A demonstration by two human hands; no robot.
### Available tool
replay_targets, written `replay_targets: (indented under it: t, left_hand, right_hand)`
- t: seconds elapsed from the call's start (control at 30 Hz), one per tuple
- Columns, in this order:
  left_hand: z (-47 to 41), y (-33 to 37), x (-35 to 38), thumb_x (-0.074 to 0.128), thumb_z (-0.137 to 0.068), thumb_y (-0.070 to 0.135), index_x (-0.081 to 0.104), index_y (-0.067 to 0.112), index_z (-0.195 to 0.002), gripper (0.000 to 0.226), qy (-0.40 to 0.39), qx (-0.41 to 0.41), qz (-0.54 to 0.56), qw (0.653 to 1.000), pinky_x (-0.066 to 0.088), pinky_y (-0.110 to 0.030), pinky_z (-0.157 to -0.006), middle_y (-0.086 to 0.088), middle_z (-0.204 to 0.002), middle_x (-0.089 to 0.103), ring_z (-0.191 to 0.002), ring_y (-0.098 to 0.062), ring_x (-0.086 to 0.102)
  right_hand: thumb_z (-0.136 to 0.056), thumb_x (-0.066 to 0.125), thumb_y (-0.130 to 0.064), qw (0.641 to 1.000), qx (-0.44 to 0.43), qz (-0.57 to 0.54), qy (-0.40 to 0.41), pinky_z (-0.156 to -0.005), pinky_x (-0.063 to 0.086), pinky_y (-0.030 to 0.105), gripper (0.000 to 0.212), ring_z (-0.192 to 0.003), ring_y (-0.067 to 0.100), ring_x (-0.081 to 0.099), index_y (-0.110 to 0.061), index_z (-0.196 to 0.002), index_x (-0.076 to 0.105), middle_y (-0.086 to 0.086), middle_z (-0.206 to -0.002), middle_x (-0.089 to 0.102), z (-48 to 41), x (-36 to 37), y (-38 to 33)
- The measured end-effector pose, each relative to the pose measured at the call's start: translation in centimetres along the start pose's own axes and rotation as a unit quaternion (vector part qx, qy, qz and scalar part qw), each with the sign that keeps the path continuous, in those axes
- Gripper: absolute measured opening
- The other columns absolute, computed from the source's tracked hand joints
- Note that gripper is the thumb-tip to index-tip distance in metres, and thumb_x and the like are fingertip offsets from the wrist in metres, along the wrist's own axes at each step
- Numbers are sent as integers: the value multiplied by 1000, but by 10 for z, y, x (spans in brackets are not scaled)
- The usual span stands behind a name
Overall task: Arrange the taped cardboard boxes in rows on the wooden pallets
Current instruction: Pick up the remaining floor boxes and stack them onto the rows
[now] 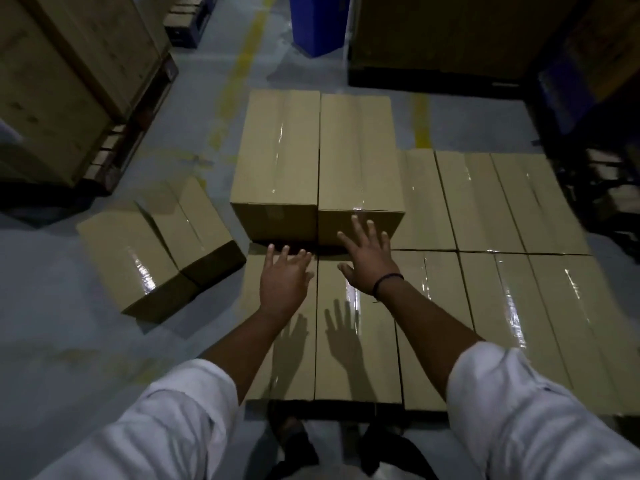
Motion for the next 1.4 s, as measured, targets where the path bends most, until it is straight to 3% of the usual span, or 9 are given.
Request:
replay_targets:
  t: [0.13,0.33,0.7,1.03,1.3,1.4]
  left_hand:
    - [55,-17,-27,69,-94,40,72,24,-125,35,44,-9,55,997,21,-49,-122,2,-124,73,-128,-24,59]
    - [106,-52,-50,63,-98,45,73,26,-124,34,70,-64,100,990,17,-45,-123,-1,-121,74,-127,-19,59]
    - [188,-78,-95,61,-98,47,75,29,-119,31,134,-144,105,975,29,-47,-119,5,-112,76,-111,-13,66]
    - [276,-124,-104,61,-97,43,77,31,-110,24,142,-178,104,968,38,-45,-111,9,-100,77,-96,-13,69]
    - [300,-226,-108,65,-93,40,80,29,-103,21,138,-203,117,962,54,-36,-85,6,-91,78,-85,-18,71]
    - [316,-290,-111,66,-93,37,81,28,-94,17,133,-227,107,959,44,-27,-70,3,-88,78,-82,-20,71]
  right_hand:
    - [-103,51,-45,1000,7,-14,5,-124,3,60,69,-155,36,-11,-31,-161,16,6,-170,-16,34,3,-40]
    - [-103,50,-47,999,-1,-30,11,-124,1,58,69,-156,34,-9,-33,-161,16,4,-170,-11,72,7,-96]
    - [-102,51,-47,998,-50,-29,35,-125,5,57,70,-156,32,-6,-34,-161,15,2,-171,-7,130,-9,-151]
    - [-102,50,-47,993,-102,-49,31,-124,9,58,66,-156,32,-4,-32,-159,21,1,-171,-4,174,16,-224]
    - [-101,52,-48,990,-131,-37,24,-123,12,58,69,-156,32,0,-32,-160,21,3,-171,3,141,30,-314]
    - [-101,53,-47,989,-136,-49,19,-123,13,58,69,-156,33,3,-31,-160,22,4,-170,6,113,35,-367]
Point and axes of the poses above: each hand's wrist, its own z-axis away from the middle knuckle, its own x-axis out of the palm, y = z × x, the point moved 10 cm from there along -z, towards the middle knuckle
